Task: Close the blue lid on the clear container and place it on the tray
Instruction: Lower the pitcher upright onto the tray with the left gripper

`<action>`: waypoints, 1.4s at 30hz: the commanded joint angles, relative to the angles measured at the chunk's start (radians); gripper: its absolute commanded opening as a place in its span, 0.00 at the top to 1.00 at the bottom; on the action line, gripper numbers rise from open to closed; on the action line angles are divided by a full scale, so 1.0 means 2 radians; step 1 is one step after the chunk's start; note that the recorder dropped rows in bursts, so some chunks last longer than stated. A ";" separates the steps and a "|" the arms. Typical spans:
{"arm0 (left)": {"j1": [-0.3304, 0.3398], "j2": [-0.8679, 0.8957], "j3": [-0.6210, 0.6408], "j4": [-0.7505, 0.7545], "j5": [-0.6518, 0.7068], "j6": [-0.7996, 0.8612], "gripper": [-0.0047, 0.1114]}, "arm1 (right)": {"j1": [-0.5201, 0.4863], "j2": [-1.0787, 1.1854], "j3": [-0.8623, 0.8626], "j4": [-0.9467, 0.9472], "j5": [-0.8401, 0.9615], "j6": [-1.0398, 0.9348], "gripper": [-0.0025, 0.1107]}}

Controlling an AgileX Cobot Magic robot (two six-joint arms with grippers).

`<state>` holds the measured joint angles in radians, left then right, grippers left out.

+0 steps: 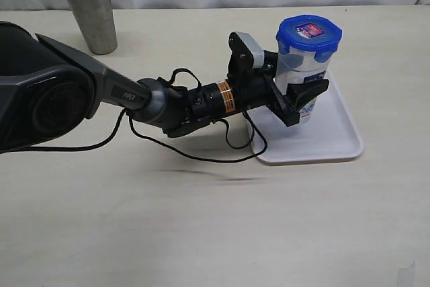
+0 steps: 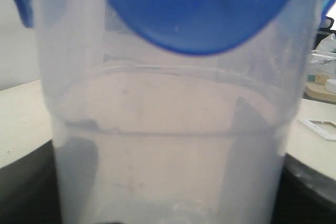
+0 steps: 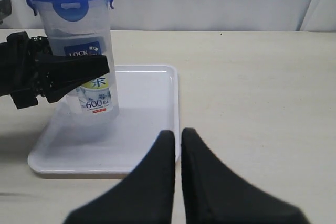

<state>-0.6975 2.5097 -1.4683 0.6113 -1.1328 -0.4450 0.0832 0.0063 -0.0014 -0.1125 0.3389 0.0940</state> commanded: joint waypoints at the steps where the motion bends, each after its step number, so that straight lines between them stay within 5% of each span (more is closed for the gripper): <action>1: 0.000 -0.005 -0.005 -0.015 -0.028 0.002 0.96 | -0.002 -0.003 0.001 -0.004 0.002 -0.002 0.94; 28: 0.000 0.007 -0.005 -0.013 -0.011 0.013 0.96 | -0.002 -0.003 0.001 -0.004 0.002 -0.002 0.94; 33: 0.001 0.007 -0.005 -0.013 -0.010 0.017 0.75 | -0.002 -0.003 0.001 -0.004 0.002 -0.002 0.94; 39: 0.001 0.007 -0.005 -0.012 -0.004 0.042 0.38 | -0.002 -0.003 0.001 -0.004 0.002 -0.002 0.94; 42: 0.001 0.007 -0.005 -0.013 0.000 0.042 0.29 | -0.002 -0.003 0.001 -0.004 0.002 -0.002 0.94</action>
<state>-0.6975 2.5332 -1.4689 0.6053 -1.1070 -0.3664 0.0832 0.0063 -0.0014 -0.1125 0.3389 0.0940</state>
